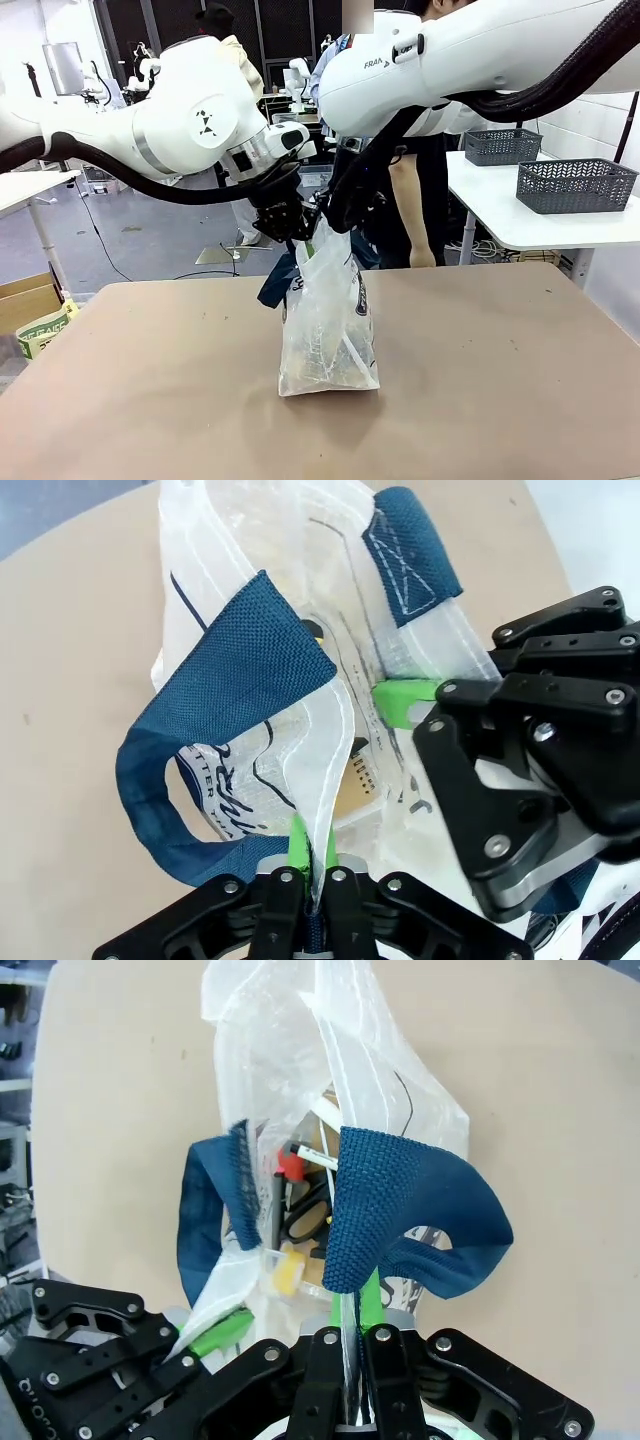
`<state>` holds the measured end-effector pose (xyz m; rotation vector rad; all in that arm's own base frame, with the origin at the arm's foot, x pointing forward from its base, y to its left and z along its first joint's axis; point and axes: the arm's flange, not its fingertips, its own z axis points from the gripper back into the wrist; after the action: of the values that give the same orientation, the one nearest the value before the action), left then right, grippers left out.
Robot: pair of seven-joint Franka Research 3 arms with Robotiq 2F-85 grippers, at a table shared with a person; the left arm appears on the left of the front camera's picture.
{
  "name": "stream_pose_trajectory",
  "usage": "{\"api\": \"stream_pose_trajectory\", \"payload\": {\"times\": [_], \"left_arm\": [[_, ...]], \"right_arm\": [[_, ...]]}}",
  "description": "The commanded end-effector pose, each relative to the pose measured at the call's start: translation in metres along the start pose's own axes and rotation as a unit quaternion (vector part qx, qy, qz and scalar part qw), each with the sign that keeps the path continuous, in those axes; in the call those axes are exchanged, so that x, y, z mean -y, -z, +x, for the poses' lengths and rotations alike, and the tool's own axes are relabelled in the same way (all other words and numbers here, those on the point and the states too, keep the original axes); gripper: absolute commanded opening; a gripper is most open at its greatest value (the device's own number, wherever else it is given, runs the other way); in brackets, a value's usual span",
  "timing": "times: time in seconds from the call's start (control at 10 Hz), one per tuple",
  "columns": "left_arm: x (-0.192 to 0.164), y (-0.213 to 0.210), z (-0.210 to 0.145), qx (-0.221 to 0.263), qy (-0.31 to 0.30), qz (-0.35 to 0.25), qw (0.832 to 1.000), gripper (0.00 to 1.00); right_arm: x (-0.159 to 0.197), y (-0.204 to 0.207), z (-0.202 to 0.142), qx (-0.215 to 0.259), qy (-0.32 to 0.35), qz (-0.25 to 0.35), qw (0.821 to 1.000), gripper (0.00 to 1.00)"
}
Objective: Transfer purchased items from the store into the shopping bag.
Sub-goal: Move the Reusable shopping bag to the right side of the table.
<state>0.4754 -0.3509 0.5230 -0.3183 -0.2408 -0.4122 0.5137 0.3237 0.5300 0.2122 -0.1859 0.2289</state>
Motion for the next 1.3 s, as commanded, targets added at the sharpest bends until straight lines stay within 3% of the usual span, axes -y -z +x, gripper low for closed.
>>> {"api": "stream_pose_trajectory", "payload": {"times": [0.0,0.5,0.6,0.8,1.2], "left_arm": [[0.0029,0.0009,0.0052,0.000,0.012,-0.001,1.000,0.00],[0.0054,0.0016,0.0038,-0.005,0.017,-0.014,1.000,0.00],[0.0058,0.0013,0.0033,-0.003,0.023,-0.018,1.000,0.05],[0.0063,0.0008,0.0026,0.000,0.029,-0.016,0.999,0.45],[0.0091,0.0009,0.0007,-0.003,0.036,-0.007,0.999,0.45]], "right_arm": [[-0.0004,0.0004,0.0068,0.014,0.011,0.022,1.000,0.00],[0.0002,0.0023,0.0069,0.014,0.013,0.030,0.999,0.00],[0.0002,0.0028,0.0067,0.014,0.012,0.031,0.999,0.00],[0.0017,0.0030,0.0069,0.012,0.008,0.033,0.999,0.00],[0.0013,0.0032,0.0065,0.013,0.003,0.031,0.999,0.04]]}}
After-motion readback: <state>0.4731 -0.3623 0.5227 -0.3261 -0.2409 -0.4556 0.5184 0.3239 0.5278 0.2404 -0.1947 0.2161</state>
